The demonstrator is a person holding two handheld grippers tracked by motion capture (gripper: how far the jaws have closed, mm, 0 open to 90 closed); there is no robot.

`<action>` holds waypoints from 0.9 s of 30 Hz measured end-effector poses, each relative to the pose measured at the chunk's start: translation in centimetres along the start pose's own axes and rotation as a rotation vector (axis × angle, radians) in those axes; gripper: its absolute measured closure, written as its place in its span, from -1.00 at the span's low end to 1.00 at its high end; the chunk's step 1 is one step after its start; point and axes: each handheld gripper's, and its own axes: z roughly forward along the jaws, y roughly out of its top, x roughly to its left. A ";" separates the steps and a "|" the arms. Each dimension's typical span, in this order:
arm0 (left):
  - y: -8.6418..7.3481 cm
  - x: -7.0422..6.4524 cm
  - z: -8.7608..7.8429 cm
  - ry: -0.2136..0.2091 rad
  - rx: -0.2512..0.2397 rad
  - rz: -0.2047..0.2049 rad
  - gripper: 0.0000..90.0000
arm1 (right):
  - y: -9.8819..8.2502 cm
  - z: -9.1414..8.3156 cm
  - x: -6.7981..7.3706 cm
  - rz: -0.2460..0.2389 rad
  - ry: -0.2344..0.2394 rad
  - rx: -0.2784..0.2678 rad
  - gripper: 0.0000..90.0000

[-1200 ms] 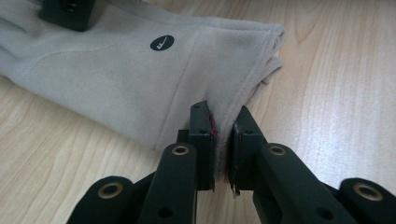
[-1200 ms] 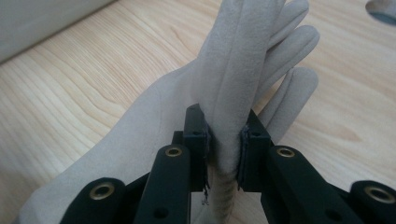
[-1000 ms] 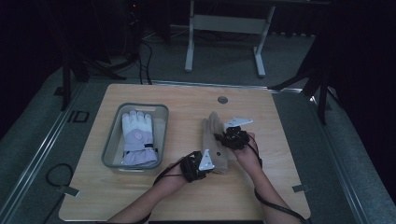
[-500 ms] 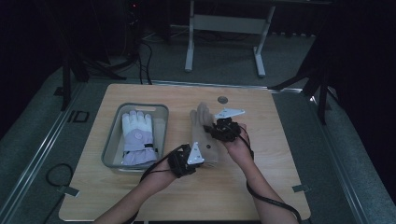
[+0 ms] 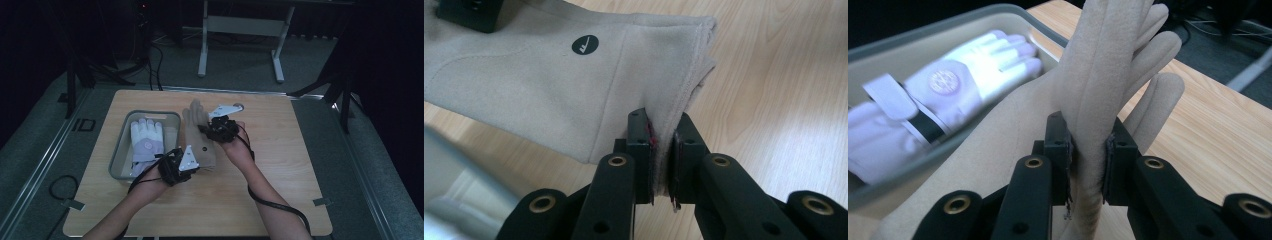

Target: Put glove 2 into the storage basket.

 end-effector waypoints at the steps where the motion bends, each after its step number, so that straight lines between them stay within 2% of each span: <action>1: -0.2 0.1 -0.2 0.001 0.003 -0.004 0.83 | 0.4 0.3 0.2 -0.002 0.005 -0.001 0.71; 10: -1.9 1.4 -2.3 0.036 0.018 -0.033 0.83 | 2.9 2.6 2.3 -0.039 0.043 -0.011 0.71; 16: -3.3 2.2 -3.5 0.057 0.037 -0.048 0.83 | 3.9 4.3 3.5 -0.038 0.072 -0.009 0.71; 22: -4.9 2.8 -4.5 0.079 0.059 -0.068 0.83 | 4.8 6.4 5.0 -0.070 0.089 -0.002 0.71; 27: -6.1 3.4 -5.2 0.088 0.074 -0.088 0.83 | 5.4 8.1 6.1 -0.062 0.115 0.007 0.71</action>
